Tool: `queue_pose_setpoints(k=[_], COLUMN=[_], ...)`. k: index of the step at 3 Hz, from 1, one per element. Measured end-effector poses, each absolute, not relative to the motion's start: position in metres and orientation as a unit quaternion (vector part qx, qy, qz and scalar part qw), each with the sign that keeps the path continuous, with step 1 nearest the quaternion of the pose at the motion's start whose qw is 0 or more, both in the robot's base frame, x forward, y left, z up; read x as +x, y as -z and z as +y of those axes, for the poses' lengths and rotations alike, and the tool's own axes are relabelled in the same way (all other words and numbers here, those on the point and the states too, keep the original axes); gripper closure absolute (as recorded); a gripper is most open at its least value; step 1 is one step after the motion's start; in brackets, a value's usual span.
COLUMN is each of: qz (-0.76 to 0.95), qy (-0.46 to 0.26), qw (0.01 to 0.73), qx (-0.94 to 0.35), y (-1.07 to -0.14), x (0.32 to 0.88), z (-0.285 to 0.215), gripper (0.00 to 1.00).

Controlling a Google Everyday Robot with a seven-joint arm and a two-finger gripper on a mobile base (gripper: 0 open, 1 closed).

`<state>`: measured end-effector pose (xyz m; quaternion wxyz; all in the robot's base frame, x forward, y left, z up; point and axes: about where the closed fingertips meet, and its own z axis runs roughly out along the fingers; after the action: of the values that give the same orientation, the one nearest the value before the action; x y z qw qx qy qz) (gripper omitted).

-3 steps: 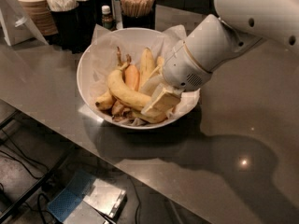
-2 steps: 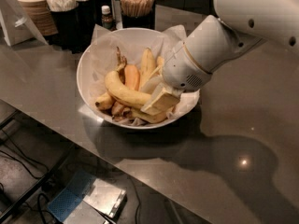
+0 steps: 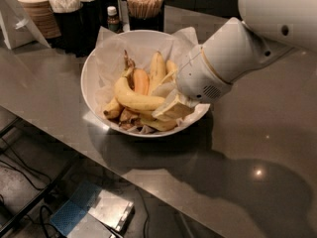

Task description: Pick banana from white bowl

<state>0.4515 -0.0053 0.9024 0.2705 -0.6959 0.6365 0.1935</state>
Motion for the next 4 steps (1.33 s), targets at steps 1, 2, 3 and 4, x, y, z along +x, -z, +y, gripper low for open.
queue_pose_setpoints(k=[1, 2, 3, 4], qz=[0.628, 0.611, 0.596, 0.594], qy=[-0.168, -0.149, -0.144, -0.155], qw=[0.328, 0.377, 0.406, 0.407], qx=[-0.685, -0.680, -0.677, -0.676], y=[-0.939, -0.976, -0.998, -1.000], x=[0.426, 0.405, 0.393, 0.393], z=[-0.021, -0.036, -0.046, -0.049], gripper=[1.00, 1.00, 1.00, 1.00])
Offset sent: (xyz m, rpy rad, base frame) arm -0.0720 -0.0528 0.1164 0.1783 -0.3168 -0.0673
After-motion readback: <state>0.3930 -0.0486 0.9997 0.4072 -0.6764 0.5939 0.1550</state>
